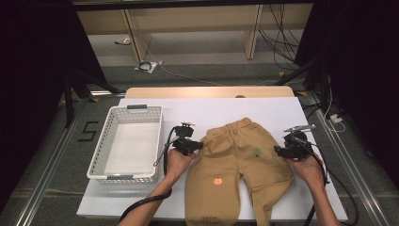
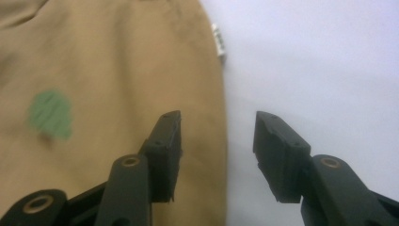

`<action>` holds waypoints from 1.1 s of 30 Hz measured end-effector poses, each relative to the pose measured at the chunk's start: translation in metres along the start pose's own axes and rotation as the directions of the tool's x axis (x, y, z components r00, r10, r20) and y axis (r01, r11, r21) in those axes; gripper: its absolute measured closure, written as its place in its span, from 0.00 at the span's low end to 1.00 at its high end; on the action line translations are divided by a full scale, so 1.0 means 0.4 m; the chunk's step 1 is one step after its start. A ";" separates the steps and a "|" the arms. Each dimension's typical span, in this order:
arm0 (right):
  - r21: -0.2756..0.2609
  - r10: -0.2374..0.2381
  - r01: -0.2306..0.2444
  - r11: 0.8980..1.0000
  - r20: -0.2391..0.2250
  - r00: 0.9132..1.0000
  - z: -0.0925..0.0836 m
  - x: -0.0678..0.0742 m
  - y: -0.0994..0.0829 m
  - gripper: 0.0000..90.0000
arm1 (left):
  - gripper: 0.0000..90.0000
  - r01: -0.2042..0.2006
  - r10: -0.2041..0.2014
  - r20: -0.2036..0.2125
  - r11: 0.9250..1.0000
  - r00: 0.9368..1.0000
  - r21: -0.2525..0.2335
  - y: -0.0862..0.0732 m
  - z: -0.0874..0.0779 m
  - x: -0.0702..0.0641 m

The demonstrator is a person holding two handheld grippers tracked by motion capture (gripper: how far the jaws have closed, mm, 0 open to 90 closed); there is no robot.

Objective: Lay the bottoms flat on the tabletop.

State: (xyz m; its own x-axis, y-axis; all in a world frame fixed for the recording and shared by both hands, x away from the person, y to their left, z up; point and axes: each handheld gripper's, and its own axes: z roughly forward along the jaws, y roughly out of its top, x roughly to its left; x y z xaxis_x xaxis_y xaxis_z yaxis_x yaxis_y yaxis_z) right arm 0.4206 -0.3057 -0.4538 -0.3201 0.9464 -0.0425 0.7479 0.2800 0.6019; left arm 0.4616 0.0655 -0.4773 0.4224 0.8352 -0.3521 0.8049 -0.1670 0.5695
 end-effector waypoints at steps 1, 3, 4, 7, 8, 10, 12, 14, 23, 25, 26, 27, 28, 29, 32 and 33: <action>0.006 0.008 -0.008 1.000 -0.004 1.000 0.013 -0.005 0.008 0.59 | 0.96 0.000 0.000 0.000 1.000 1.000 0.000 0.000 0.000 0.000; 0.018 0.009 -0.010 1.000 0.004 1.000 0.036 -0.014 0.021 0.59 | 0.96 -0.002 0.001 -0.001 1.000 1.000 -0.001 0.000 0.000 -0.001; 0.025 0.018 -0.018 1.000 -0.005 1.000 0.046 -0.017 0.026 0.60 | 0.96 -0.002 0.002 -0.002 1.000 1.000 -0.002 0.000 0.000 -0.001; 0.034 0.019 -0.018 0.999 -0.031 0.999 0.069 -0.020 0.035 0.72 | 0.96 -0.002 0.002 -0.002 1.000 1.000 -0.004 0.001 0.002 -0.001; 0.033 0.019 -0.018 0.999 -0.045 0.999 0.074 -0.019 0.037 0.80 | 0.96 -0.001 0.001 -0.005 1.000 1.000 -0.005 0.001 0.003 -0.001; 0.031 0.010 -0.009 0.999 -0.036 0.999 0.080 -0.014 0.042 0.93 | 0.96 0.005 -0.005 -0.005 1.000 1.000 -0.010 0.002 0.007 0.000; 0.034 -0.010 0.010 0.999 -0.022 1.000 0.081 -0.009 0.047 0.98 | 0.96 0.009 -0.009 -0.006 1.000 1.000 -0.012 0.002 0.010 0.001; 0.036 -0.026 0.026 0.999 0.009 1.000 0.081 -0.009 0.049 0.98 | 0.96 0.012 -0.012 -0.010 1.000 1.000 -0.019 0.003 0.012 0.000; -0.002 0.048 -0.048 0.999 0.090 0.995 0.075 -0.053 0.037 0.99 | 0.95 0.031 -0.030 0.009 0.998 1.000 -0.049 0.012 0.023 -0.007; -0.005 0.057 -0.056 0.998 0.097 0.994 0.076 -0.060 0.034 0.99 | 0.95 0.026 -0.025 0.015 0.999 1.000 -0.042 0.012 0.028 -0.012; -0.005 0.059 -0.059 0.998 0.096 0.994 0.076 -0.061 0.032 0.99 | 0.94 0.023 -0.022 0.020 1.000 1.000 -0.021 0.011 0.031 -0.014; -0.002 0.056 -0.056 0.998 0.098 0.994 0.077 -0.058 0.031 0.99 | 0.94 0.017 -0.016 0.023 1.000 1.000 -0.012 0.009 0.034 -0.015; 0.006 0.039 -0.040 0.999 0.107 0.994 0.078 -0.053 0.031 0.99 | 0.94 0.015 -0.015 0.024 1.000 1.000 -0.014 0.007 0.032 -0.016; 0.015 0.021 -0.023 1.000 0.120 0.993 0.078 -0.049 0.033 0.99 | 0.94 0.012 -0.012 0.034 1.000 0.999 -0.006 0.004 0.030 -0.015; 0.039 0.000 -0.005 0.999 0.132 0.991 0.073 -0.040 0.034 0.98 | 0.94 -0.006 0.006 0.042 1.000 0.999 0.012 -0.002 0.024 -0.020; 0.042 -0.001 -0.004 0.999 0.131 0.991 0.072 -0.041 0.032 0.98 | 0.94 -0.009 0.009 0.044 1.000 0.999 0.016 -0.002 0.023 -0.020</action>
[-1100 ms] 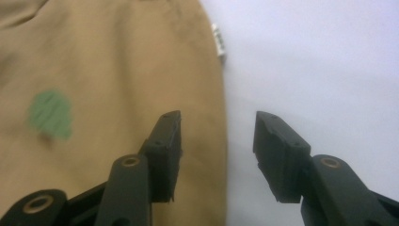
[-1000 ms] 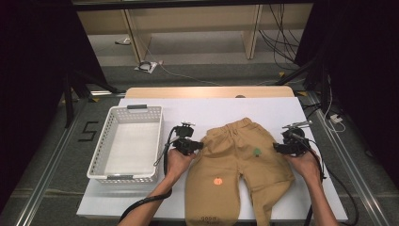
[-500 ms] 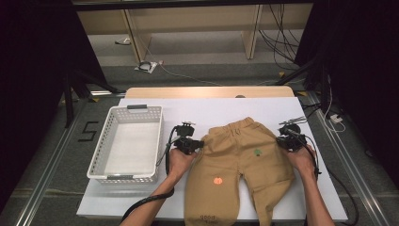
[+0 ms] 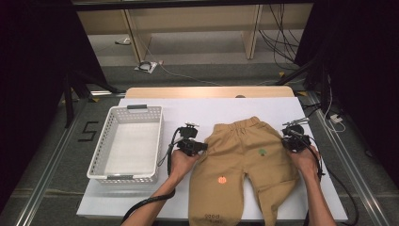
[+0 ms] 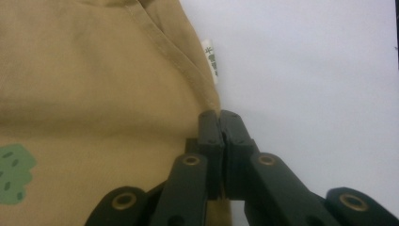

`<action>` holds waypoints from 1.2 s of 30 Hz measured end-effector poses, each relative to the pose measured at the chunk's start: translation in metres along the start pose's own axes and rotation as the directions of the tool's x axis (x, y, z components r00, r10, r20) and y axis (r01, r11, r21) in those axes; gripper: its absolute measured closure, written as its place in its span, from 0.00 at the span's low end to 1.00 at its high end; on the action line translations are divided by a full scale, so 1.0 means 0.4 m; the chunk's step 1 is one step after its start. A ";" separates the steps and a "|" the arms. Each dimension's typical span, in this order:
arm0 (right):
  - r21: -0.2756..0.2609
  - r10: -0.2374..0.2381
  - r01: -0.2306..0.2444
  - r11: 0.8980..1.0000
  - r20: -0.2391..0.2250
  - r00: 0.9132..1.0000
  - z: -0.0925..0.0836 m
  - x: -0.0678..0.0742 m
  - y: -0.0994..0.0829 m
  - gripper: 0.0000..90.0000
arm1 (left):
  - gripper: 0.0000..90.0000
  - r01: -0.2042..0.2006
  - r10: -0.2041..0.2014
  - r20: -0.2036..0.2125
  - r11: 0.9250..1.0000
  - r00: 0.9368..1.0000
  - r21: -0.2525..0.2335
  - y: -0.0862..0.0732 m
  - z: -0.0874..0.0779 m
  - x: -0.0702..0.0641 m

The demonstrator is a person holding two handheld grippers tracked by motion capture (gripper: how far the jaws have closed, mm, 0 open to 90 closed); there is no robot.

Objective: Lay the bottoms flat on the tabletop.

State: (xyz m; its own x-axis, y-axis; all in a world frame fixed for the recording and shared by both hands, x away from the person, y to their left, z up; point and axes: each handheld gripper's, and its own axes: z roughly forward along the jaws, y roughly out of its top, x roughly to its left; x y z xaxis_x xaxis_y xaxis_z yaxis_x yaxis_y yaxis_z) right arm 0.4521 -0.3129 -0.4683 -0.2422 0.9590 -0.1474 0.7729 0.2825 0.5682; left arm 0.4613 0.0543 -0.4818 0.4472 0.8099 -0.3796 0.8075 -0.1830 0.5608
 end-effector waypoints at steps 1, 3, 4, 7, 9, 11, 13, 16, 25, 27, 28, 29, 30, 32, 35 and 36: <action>0.001 0.003 -0.003 1.000 -0.003 1.000 -0.001 -0.001 -0.002 0.98 | 0.94 -0.002 0.002 0.003 1.000 1.000 0.007 0.000 -0.001 0.001; 0.005 0.009 -0.009 1.000 -0.014 1.000 -0.006 -0.003 -0.005 0.98 | 0.94 0.000 0.000 -0.002 1.000 1.000 0.005 0.001 -0.004 0.007; 0.008 0.009 -0.009 1.000 -0.016 1.000 -0.009 -0.004 -0.008 0.98 | 0.94 0.004 -0.004 -0.016 1.000 1.000 -0.007 0.003 -0.006 0.010; -0.001 0.019 -0.019 1.000 -0.028 0.999 -0.010 -0.009 -0.013 0.97 | 0.95 0.024 -0.025 -0.032 1.000 0.999 -0.014 0.007 -0.006 0.023; -0.005 0.026 -0.026 1.000 -0.033 0.999 -0.009 -0.009 -0.013 0.97 | 0.95 0.025 -0.026 -0.046 0.999 0.999 -0.025 0.007 -0.007 0.025; -0.010 0.034 -0.034 0.999 -0.037 0.999 -0.008 -0.008 -0.013 0.96 | 0.96 0.001 -0.004 -0.074 0.999 0.997 -0.035 0.008 -0.009 0.021; -0.016 0.036 -0.037 0.999 -0.043 0.998 -0.008 -0.007 -0.014 0.96 | 0.96 -0.004 0.000 -0.090 0.999 0.996 -0.039 0.012 -0.009 0.022; -0.018 0.037 -0.038 0.999 -0.055 0.998 -0.007 -0.003 -0.013 0.96 | 0.96 0.018 -0.023 -0.093 0.998 0.995 -0.053 0.014 -0.010 0.029; -0.040 0.028 -0.030 0.999 -0.051 0.998 0.003 0.022 0.000 0.97 | 0.96 0.038 -0.049 -0.138 0.996 0.989 -0.080 0.028 -0.017 0.049; -0.046 0.023 -0.026 0.999 -0.049 0.999 0.006 0.026 0.003 0.97 | 0.96 0.043 -0.055 -0.143 0.996 0.988 -0.083 0.027 -0.016 0.053; -0.046 0.024 -0.026 0.999 -0.049 0.998 0.006 0.028 0.004 0.97 | 0.96 0.042 -0.053 -0.145 0.996 0.988 -0.083 0.027 -0.016 0.053; -0.049 0.024 -0.026 0.998 -0.048 0.999 0.007 0.029 0.004 0.97 | 0.96 0.039 -0.052 -0.148 0.996 0.988 -0.086 0.028 -0.016 0.054; -0.050 0.025 -0.027 0.998 -0.047 0.999 0.008 0.030 0.005 0.97 | 0.96 0.036 -0.049 -0.153 0.995 0.987 -0.089 0.029 -0.016 0.054; -0.051 0.030 -0.033 0.998 -0.056 0.998 0.008 0.029 0.005 0.97 | 0.96 0.039 -0.053 -0.160 0.995 0.986 -0.095 0.031 -0.015 0.055; -0.059 0.036 -0.040 0.997 -0.067 0.997 0.009 0.027 0.004 0.97 | 0.96 0.043 -0.059 -0.165 0.994 0.984 -0.099 0.036 -0.017 0.058; -0.061 0.039 -0.043 0.997 -0.068 0.997 0.010 0.027 0.004 0.97 | 0.96 0.043 -0.059 -0.164 0.994 0.985 -0.098 0.036 -0.018 0.058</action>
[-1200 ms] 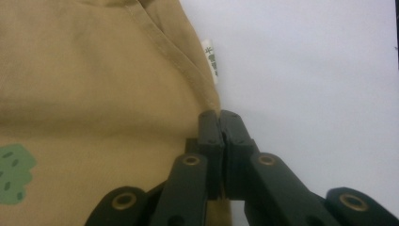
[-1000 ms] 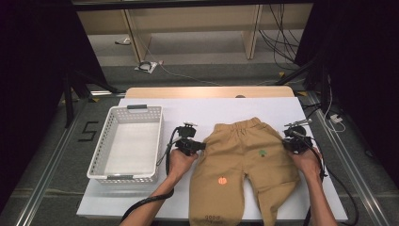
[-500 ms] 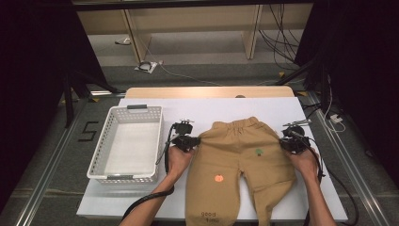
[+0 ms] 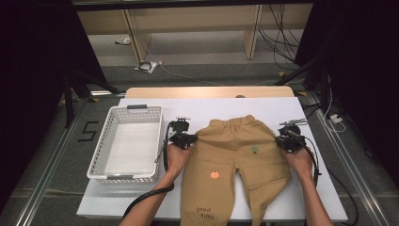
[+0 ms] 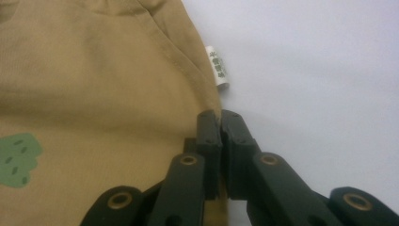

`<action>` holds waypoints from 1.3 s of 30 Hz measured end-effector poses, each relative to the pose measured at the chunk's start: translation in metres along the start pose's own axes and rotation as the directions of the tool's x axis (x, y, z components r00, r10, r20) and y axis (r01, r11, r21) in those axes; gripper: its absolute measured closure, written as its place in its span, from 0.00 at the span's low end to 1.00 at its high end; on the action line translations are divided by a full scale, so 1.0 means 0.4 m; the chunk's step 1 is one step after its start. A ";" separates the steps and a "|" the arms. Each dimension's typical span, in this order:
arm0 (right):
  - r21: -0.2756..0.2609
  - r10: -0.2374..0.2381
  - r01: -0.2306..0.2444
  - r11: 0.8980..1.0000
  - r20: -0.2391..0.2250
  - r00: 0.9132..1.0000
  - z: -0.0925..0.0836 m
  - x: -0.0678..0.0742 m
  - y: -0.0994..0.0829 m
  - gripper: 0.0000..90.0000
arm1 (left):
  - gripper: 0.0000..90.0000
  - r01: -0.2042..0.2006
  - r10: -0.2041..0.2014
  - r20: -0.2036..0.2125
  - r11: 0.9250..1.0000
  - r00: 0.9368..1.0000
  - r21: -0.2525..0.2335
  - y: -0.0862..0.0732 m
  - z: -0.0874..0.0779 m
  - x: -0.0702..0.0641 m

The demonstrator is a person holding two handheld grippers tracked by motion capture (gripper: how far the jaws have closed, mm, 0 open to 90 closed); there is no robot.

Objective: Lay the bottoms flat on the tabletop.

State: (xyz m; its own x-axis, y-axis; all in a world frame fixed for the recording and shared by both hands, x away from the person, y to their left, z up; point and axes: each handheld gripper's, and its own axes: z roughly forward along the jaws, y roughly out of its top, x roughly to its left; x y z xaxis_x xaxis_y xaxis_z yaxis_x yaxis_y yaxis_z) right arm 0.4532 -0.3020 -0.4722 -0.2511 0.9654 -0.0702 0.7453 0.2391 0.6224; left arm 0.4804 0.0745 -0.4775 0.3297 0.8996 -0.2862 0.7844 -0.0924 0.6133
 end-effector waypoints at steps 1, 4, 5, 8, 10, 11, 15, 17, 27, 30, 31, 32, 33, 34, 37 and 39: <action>0.001 0.002 -0.002 1.000 0.002 1.000 0.001 0.001 0.001 0.97 | 0.96 0.005 -0.005 0.002 1.000 1.000 0.001 -0.002 0.001 -0.001; 0.001 0.005 -0.005 1.000 0.007 1.000 0.003 0.001 0.002 0.93 | 0.93 0.008 -0.008 0.006 1.000 1.000 0.003 -0.009 0.002 -0.001; 0.001 0.006 -0.006 1.000 0.008 1.000 0.002 0.000 0.001 0.90 | 0.90 0.015 -0.015 0.014 1.000 1.000 0.006 -0.012 0.002 0.000; -0.002 -0.007 0.007 1.000 0.019 1.000 -0.009 0.001 0.002 0.66 | 0.72 0.006 -0.007 0.040 1.000 0.999 0.028 -0.016 -0.004 -0.003; -0.004 -0.027 0.027 1.000 0.021 0.999 -0.024 0.009 0.004 0.55 | 0.61 -0.032 0.031 0.012 0.999 0.999 0.016 -0.017 -0.016 -0.017; -0.009 -0.043 0.043 0.999 0.024 0.999 -0.036 0.013 0.004 0.53 | 0.55 -0.038 0.038 0.010 0.999 0.999 0.016 -0.017 -0.021 -0.023; -0.053 -0.072 0.071 0.996 -0.013 0.997 -0.098 0.034 0.003 0.49 | 0.40 -0.079 0.079 0.033 0.997 0.996 0.013 -0.021 -0.051 -0.053; -0.078 -0.080 0.077 0.994 -0.038 0.996 -0.132 0.047 -0.002 0.48 | 0.36 -0.094 0.093 0.076 0.996 0.993 0.008 -0.026 -0.069 -0.067; -0.162 -0.139 0.106 0.981 -0.203 0.969 -0.245 0.137 -0.064 0.42 | 0.27 -0.118 0.120 0.265 0.993 0.957 -0.023 -0.076 -0.144 -0.099; -0.169 -0.157 0.120 0.978 -0.225 0.962 -0.262 0.164 -0.079 0.42 | 0.27 -0.131 0.133 0.289 0.991 0.948 -0.029 -0.094 -0.162 -0.105; -0.172 -0.170 0.131 0.976 -0.237 0.957 -0.267 0.171 -0.084 0.42 | 0.26 -0.137 0.140 0.297 0.990 0.944 -0.032 -0.100 -0.168 -0.109; -0.174 -0.174 0.132 0.976 -0.250 0.953 -0.271 0.180 -0.088 0.42 | 0.26 -0.149 0.153 0.305 0.988 0.940 -0.036 -0.105 -0.174 -0.113; -0.174 -0.178 0.134 0.976 -0.264 0.948 -0.273 0.189 -0.093 0.42 | 0.26 -0.161 0.165 0.311 0.986 0.936 -0.040 -0.110 -0.180 -0.117; -0.168 -0.182 0.140 0.976 -0.274 0.944 -0.275 0.198 -0.098 0.42 | 0.25 -0.166 0.172 0.316 0.985 0.933 -0.045 -0.115 -0.186 -0.121; -0.155 -0.197 0.157 0.975 -0.295 0.935 -0.277 0.221 -0.112 0.42 | 0.25 -0.171 0.182 0.343 0.983 0.922 -0.062 -0.132 -0.206 -0.125; -0.149 -0.205 0.166 0.975 -0.302 0.931 -0.276 0.231 -0.120 0.42 | 0.23 -0.206 0.216 0.335 0.976 0.917 -0.066 -0.142 -0.216 -0.130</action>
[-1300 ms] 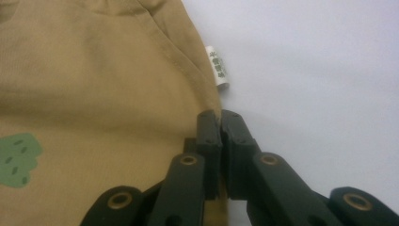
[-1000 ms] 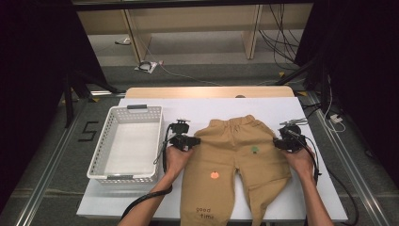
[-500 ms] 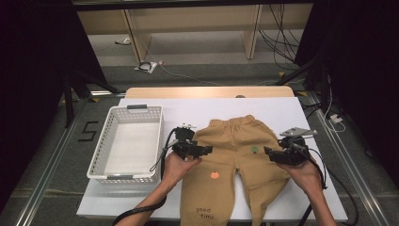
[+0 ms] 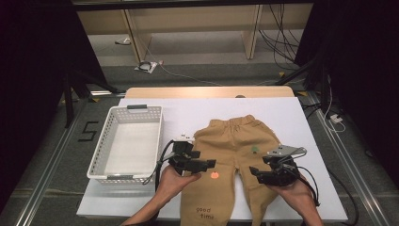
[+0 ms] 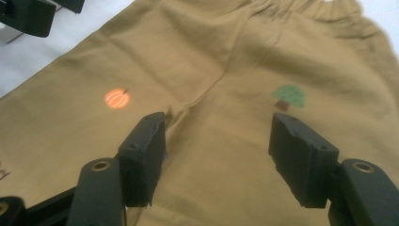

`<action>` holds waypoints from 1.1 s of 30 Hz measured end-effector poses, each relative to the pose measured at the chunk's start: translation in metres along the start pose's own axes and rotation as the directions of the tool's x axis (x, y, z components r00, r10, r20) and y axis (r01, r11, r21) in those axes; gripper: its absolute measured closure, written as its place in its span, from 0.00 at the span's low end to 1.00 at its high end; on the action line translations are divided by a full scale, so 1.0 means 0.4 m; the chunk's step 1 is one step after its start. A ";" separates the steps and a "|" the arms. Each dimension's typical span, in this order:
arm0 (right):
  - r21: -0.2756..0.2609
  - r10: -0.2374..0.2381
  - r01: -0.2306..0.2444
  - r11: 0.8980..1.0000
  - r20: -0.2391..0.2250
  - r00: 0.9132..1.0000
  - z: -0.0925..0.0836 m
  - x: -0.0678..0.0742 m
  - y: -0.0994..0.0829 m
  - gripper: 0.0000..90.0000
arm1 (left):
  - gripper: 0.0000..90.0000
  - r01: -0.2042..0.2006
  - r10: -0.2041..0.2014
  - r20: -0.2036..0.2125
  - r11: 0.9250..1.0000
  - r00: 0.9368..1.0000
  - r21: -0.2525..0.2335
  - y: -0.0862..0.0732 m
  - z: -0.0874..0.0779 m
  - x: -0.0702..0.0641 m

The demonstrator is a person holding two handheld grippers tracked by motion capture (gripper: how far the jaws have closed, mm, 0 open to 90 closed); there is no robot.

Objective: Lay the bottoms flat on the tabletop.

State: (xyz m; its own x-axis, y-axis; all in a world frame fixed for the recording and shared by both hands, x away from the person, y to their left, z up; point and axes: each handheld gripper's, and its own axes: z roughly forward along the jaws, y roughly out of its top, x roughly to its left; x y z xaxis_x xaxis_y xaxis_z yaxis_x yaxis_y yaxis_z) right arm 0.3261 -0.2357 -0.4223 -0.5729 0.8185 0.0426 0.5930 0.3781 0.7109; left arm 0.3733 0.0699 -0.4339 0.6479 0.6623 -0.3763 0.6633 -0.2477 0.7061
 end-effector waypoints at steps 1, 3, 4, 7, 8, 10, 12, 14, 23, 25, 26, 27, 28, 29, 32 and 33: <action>0.003 -0.003 0.003 1.000 -0.009 1.000 0.002 0.004 -0.003 0.42 | 0.23 -0.011 0.011 -0.001 1.000 1.000 -0.005 -0.003 -0.003 -0.002; 0.009 -0.003 0.003 1.000 -0.015 1.000 0.005 0.010 -0.009 0.42 | 0.23 -0.035 0.035 -0.005 0.999 0.999 -0.011 -0.012 -0.009 0.000; 0.015 0.001 -0.001 1.000 -0.021 1.000 0.006 0.012 -0.012 0.42 | 0.23 -0.032 0.032 -0.002 0.999 0.999 -0.012 -0.017 -0.009 0.003; 0.028 -0.006 0.007 1.000 -0.038 0.999 0.011 0.023 -0.023 0.41 | 0.23 -0.033 0.034 0.019 0.999 0.999 -0.014 -0.036 -0.015 0.006; 0.029 -0.004 0.005 1.000 -0.041 0.999 0.012 0.026 -0.025 0.41 | 0.22 -0.044 0.044 0.018 0.999 0.999 -0.013 -0.041 -0.018 0.004; 0.035 -0.015 0.017 0.999 -0.045 0.999 0.015 0.031 -0.029 0.41 | 0.22 -0.040 0.040 0.027 0.999 0.999 -0.016 -0.051 -0.025 0.003; 0.047 -0.016 0.018 0.999 -0.052 0.999 0.018 0.036 -0.033 0.41 | 0.22 -0.038 0.038 0.029 0.999 0.999 -0.021 -0.061 -0.031 0.002; 0.056 -0.025 0.028 0.998 -0.054 0.998 0.021 0.041 -0.036 0.41 | 0.22 -0.043 0.043 0.023 0.999 0.999 -0.024 -0.072 -0.039 0.001; 0.106 -0.050 0.058 0.993 -0.078 0.996 0.036 0.060 -0.053 0.42 | 0.22 -0.059 0.060 0.035 0.997 0.998 -0.046 -0.109 -0.075 0.001; 0.117 -0.050 0.060 0.991 -0.084 0.995 0.041 0.059 -0.056 0.43 | 0.22 -0.062 0.064 0.039 0.997 0.997 -0.045 -0.120 -0.079 -0.002; 0.119 -0.050 0.060 0.991 -0.087 0.995 0.044 0.059 -0.057 0.44 | 0.22 -0.064 0.066 0.042 0.997 0.997 -0.043 -0.125 -0.081 -0.004; 0.127 -0.055 0.065 0.990 -0.084 0.995 0.047 0.059 -0.058 0.44 | 0.22 -0.067 0.069 0.044 0.997 0.997 -0.043 -0.130 -0.083 -0.006; 0.134 -0.056 0.067 0.989 -0.088 0.995 0.050 0.058 -0.059 0.45 | 0.22 -0.065 0.067 0.045 0.997 0.997 -0.042 -0.134 -0.085 -0.008; 0.142 -0.063 0.076 0.987 -0.091 0.994 0.055 0.057 -0.061 0.45 | 0.22 -0.065 0.067 0.046 0.997 0.997 -0.041 -0.137 -0.086 -0.009; 0.171 -0.069 0.084 0.982 -0.090 0.994 0.062 0.062 -0.063 0.48 | 0.22 -0.070 0.071 0.037 0.997 0.997 -0.034 -0.144 -0.086 -0.011; 0.186 -0.075 0.090 0.978 -0.088 0.993 0.065 0.064 -0.063 0.49 | 0.22 -0.069 0.070 0.037 0.997 0.997 -0.034 -0.145 -0.086 -0.010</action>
State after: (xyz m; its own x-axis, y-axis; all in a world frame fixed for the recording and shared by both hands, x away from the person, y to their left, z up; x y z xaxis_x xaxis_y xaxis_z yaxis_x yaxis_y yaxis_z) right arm 0.3111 -0.2129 -0.4573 -0.6636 0.7464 0.0509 0.6334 0.5243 0.5692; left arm 0.3194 0.1058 -0.4525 0.7061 0.6167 -0.3479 0.6043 -0.2687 0.7501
